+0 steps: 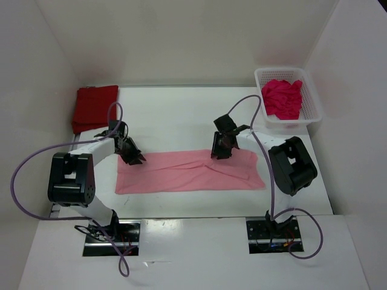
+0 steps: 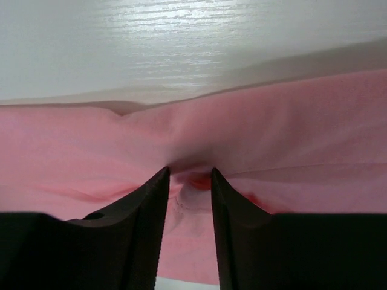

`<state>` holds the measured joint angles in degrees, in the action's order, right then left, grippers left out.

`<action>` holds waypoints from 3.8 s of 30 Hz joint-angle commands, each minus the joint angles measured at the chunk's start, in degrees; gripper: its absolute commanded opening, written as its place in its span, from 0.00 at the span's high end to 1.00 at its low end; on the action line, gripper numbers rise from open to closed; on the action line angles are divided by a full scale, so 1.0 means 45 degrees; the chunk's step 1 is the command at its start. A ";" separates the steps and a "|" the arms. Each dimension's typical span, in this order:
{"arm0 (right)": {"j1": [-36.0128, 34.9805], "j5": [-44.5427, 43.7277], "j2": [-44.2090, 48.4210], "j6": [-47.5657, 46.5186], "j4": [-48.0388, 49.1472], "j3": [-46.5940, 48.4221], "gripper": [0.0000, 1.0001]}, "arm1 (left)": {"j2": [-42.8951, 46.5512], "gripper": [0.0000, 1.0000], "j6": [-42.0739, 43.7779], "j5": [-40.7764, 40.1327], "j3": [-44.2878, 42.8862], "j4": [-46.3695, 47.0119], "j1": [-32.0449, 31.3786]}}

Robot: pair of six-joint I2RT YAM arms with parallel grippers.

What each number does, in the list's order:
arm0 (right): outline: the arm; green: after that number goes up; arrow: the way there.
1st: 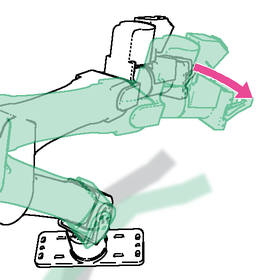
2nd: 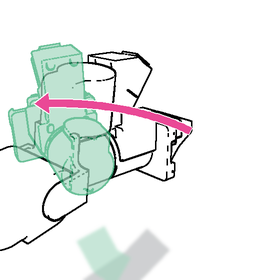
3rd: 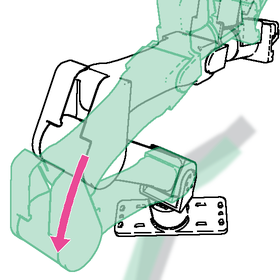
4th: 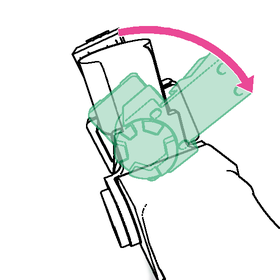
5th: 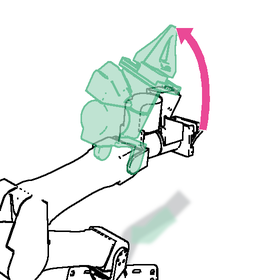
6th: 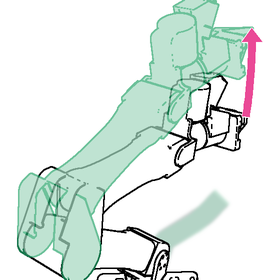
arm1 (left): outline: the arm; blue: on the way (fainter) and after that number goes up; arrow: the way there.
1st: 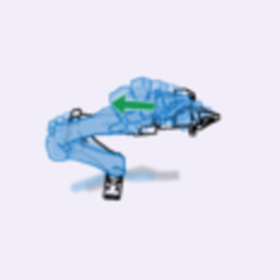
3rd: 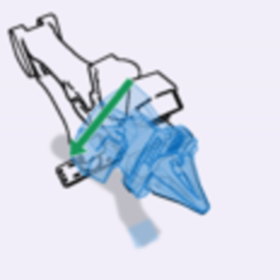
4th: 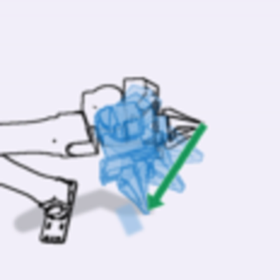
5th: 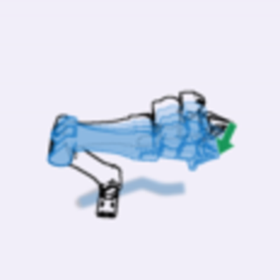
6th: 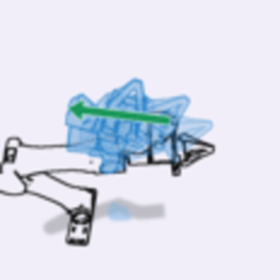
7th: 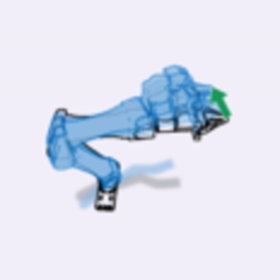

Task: Fold and stack the t-shirts
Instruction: Fold the other side of the tshirt into a rectangle, then rotate the tshirt 90 degrees

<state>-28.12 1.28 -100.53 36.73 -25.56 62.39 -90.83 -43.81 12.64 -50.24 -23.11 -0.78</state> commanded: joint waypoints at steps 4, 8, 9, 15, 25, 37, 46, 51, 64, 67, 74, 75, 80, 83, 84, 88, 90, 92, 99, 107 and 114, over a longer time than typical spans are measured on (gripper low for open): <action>-0.0412 -0.0167 0.0094 -0.0213 -0.0060 0.0452 0.70 | -0.0578 0.67 -0.0186 0.0120 0.0070 0.0547 0.0036; -0.0879 -0.0167 0.0522 -0.0329 -0.1152 0.0139 0.78 | -0.0578 0.67 -0.0303 0.0237 -0.0047 0.0664 0.0036; -0.1054 -0.0167 0.0756 -0.0330 -0.1291 -0.0054 0.80 | -0.0578 0.67 -0.0303 0.0237 -0.0047 0.0664 0.0036; -0.1992 0.0924 0.1518 -0.0584 -0.2501 -0.0720 0.83 | -0.0578 0.67 -0.0303 0.0374 -0.0163 0.0781 0.0036; -0.0748 0.2196 0.3608 -0.0916 -0.3717 0.0216 0.70 | 0.0709 0.67 -0.0186 0.0180 -0.1042 0.0216 -0.0412; 0.0059 0.1689 0.2127 0.1016 -0.0200 -0.2457 0.93 | -0.0517 0.67 -0.0576 0.0314 -0.1123 0.0605 -0.2386; -0.0742 0.1686 0.2299 0.1038 -0.0861 -0.3513 0.90 | -0.1846 0.67 -0.0440 0.0296 -0.0750 0.1035 -0.1296; -0.0104 0.1317 0.3296 0.0668 -0.1857 -0.2090 0.81 | -0.2491 0.67 -0.0031 0.0548 -0.0633 0.1035 0.0209; 0.1112 0.0419 -0.0954 0.1172 0.0386 0.0781 1.00 | 0.0375 0.67 0.0205 0.1505 -0.1336 0.0039 -0.0062; 0.1112 0.0263 -0.2573 0.1174 0.0271 0.2010 1.00 | 0.0943 0.67 0.0322 0.1876 -0.1453 -0.0077 -0.0392; 0.1229 0.0671 -0.8070 0.0394 -0.1209 1.0557 1.00 | 0.2096 0.66 0.0459 0.1878 -0.1316 -0.0332 -0.1058; 0.1229 0.1137 -0.9211 0.0392 -0.1852 1.2638 1.00 | 0.2388 0.66 0.0459 0.1878 -0.1162 -0.0584 -0.1058; 0.1480 0.4181 -1.3824 0.1071 -0.3175 2.2093 0.95 | 0.3346 0.65 0.0342 0.1762 -0.0926 -0.1288 -0.1175; 0.1620 0.3585 -1.0478 0.0145 -0.2714 1.9791 0.95 | 0.3680 0.64 0.0342 0.1760 -0.0926 -0.1523 -0.1292; 0.1620 0.3583 -0.9660 -0.0171 -0.3085 1.9788 0.93 | 0.3854 0.64 0.0342 0.1760 -0.0771 -0.1524 -0.1292; 0.1620 0.3446 -0.6633 -0.1442 -0.3484 1.6550 0.74 | 0.3973 0.65 0.0498 0.1606 -0.0770 -0.1660 -0.1292; 0.1620 0.3446 -0.4063 -0.1444 -0.1230 1.3475 0.69 | 0.3973 0.68 0.0498 0.1604 -0.0770 -0.1660 -0.1292; 0.1774 0.3174 -0.2996 -0.1444 -0.0358 0.9915 0.81 | 0.3973 0.72 0.0633 0.1604 -0.0770 -0.1660 -0.1292; 0.0841 0.3757 -0.0727 -0.0491 0.1672 0.3741 1.00 | 0.4479 0.96 0.1123 0.1098 -0.1413 -0.1778 -0.1019; -0.1076 0.4738 -0.1388 0.1857 0.4605 0.1449 0.55 | 0.4598 0.92 0.1357 0.1309 -0.1104 -0.1779 -0.0902; 0.0426 0.2379 -0.2111 0.1722 0.4237 0.1935 1.00 | 0.4831 0.87 0.1357 0.1311 -0.0730 -0.1778 -0.0785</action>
<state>-29.87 19.09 -107.96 43.83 -9.80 69.12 -71.33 -38.98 17.85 -54.11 -31.38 -4.62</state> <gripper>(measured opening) 0.074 0.125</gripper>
